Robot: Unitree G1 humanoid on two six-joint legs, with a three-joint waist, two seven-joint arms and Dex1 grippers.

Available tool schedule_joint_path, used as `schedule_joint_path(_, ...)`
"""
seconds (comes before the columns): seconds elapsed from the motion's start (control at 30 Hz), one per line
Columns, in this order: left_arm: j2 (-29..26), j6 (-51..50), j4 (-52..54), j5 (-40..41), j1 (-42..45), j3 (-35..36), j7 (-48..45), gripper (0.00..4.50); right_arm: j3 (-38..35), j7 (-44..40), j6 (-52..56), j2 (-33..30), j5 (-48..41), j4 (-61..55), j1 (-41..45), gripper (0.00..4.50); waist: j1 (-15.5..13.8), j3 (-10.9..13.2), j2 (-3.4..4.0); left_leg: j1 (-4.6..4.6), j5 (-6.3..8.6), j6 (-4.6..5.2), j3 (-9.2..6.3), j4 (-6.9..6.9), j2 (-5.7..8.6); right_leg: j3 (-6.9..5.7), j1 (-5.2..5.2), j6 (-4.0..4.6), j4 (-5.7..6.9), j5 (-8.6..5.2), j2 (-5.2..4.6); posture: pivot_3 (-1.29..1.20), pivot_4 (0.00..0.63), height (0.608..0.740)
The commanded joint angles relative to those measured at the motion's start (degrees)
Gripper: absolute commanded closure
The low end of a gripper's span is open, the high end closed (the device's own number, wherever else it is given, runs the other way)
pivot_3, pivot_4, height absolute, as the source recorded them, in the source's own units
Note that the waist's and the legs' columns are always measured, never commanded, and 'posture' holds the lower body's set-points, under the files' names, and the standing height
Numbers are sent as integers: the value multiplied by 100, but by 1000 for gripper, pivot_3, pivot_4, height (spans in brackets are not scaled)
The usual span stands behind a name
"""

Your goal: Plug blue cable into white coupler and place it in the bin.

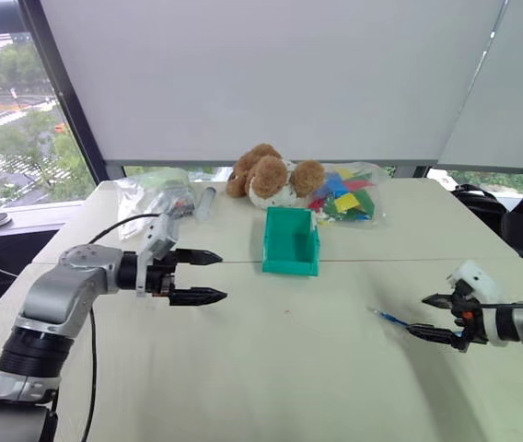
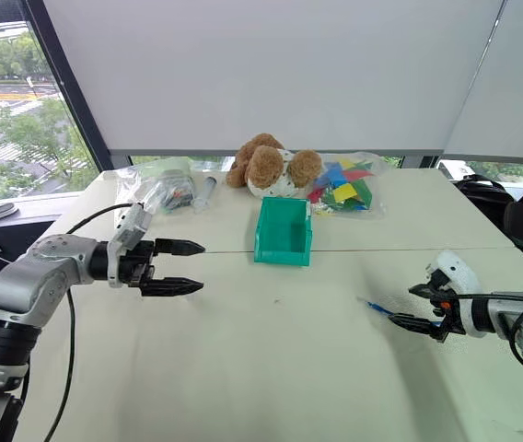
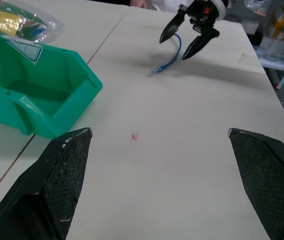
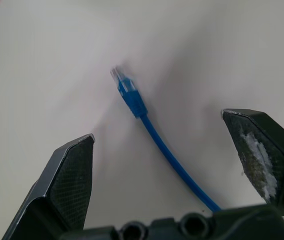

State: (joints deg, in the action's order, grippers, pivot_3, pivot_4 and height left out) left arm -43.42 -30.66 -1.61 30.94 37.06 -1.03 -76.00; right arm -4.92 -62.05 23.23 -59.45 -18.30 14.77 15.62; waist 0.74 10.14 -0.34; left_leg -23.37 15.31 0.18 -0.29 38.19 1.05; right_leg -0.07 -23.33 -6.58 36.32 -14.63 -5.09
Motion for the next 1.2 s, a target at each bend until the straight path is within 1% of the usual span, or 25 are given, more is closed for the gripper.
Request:
schedule_joint_path(0.03,-76,52,212,19,8,111,4,0,108,-255,-412,55,249,548,246,48,-8,0,0,0,0,0,0,0,0,0,0,0,0,0,0,0,150,740)
schedule_joint_path(0.13,-104,40,252,24,-33,130,22,0,288,-355,-724,137,485,1020,389,48,-10,0,0,0,-1,-1,0,2,1,0,2,0,0,0,0,0,150,740)
schedule_joint_path(0.3,-127,17,315,42,-85,154,51,0,383,-497,-976,229,682,1429,464,48,-4,-1,-1,2,-1,-2,0,2,0,1,4,0,0,0,0,0,150,740)
schedule_joint_path(0.33,-128,17,320,40,-88,155,55,0,417,-523,-1042,236,742,1482,460,278,-4,-1,-1,3,-1,-2,0,2,0,1,5,0,0,0,0,0,150,740)
schedule_joint_path(0.4,-133,23,329,39,-99,160,58,0,470,-551,-1162,249,839,1546,438,805,-7,-2,-2,5,-1,-2,-1,2,1,0,9,0,0,0,0,0,150,740)
schedule_joint_path(0.47,-135,40,324,34,-101,157,60,0,505,-580,-1256,270,902,1597,435,1632,-9,-3,-5,8,-1,-2,-2,2,1,0,14,0,0,0,0,0,150,740)
schedule_joint_path(0.5,-134,50,319,32,-99,155,60,0,515,-588,-1290,283,921,1620,438,2253,-9,-5,-8,9,-1,-2,-2,3,1,0,16,0,-1,0,0,0,150,740)
schedule_joint_path(0.63,-129,84,298,20,-89,146,47,0,524,-607,-1324,317,950,1600,461,4340,-8,-8,-13,15,-1,-2,-2,4,1,0,23,0,-1,0,0,0,150,740)
schedule_joint_path(0.67,-128,87,298,20,-88,145,46,0,528,-612,-1334,317,966,1550,455,4431,-8,-8,-13,15,-1,-2,-2,4,1,0,23,0,-1,0,-1,0,150,740)
schedule_joint_path(0.77,-119,109,262,8,-63,130,29,0,530,-586,-1242,327,959,1094,478,4431,-6,-8,-13,16,-1,-2,-3,4,1,0,24,0,-1,0,-1,0,150,740)
schedule_joint_path(0.9,-89,146,197,-18,9,91,-2,0,595,-724,-572,423,603,-479,790,4431,36,-4,-6,13,-1,-3,-1,3,-2,2,13,0,4,0,1,0,150,740)
schedule_joint_path(1.0,-35,166,135,-44,89,60,-18,0,901,-827,-59,625,492,-1401,1021,4431,21,0,2,8,-3,-5,-2,2,-6,3,-2,0,13,0,5,0,150,740)
schedule_joint_path(1.07,-2,183,103,-55,130,38,-30,0,1183,-837,195,811,510,-1773,1163,4431,-8,0,2,6,-3,-6,-4,2,-6,2,-3,0,15,0,6,0,150,740)
schedule_joint_path(1.13,23,193,87,-60,155,16,-37,0,1474,-809,374,1058,548,-1958,1322,4431,-38,-2,-3,5,-3,-6,-7,3,-3,2,1,0,12,0,4,0,150,740)
schedule_joint_path(1.2,47,204,77,-67,173,-8,-44,0,1800,-745,430,1375,696,-1905,1539,4431,-38,-3,-6,2,-3,-6,-9,4,1,1,4,0,4,0,2,0,150,740)
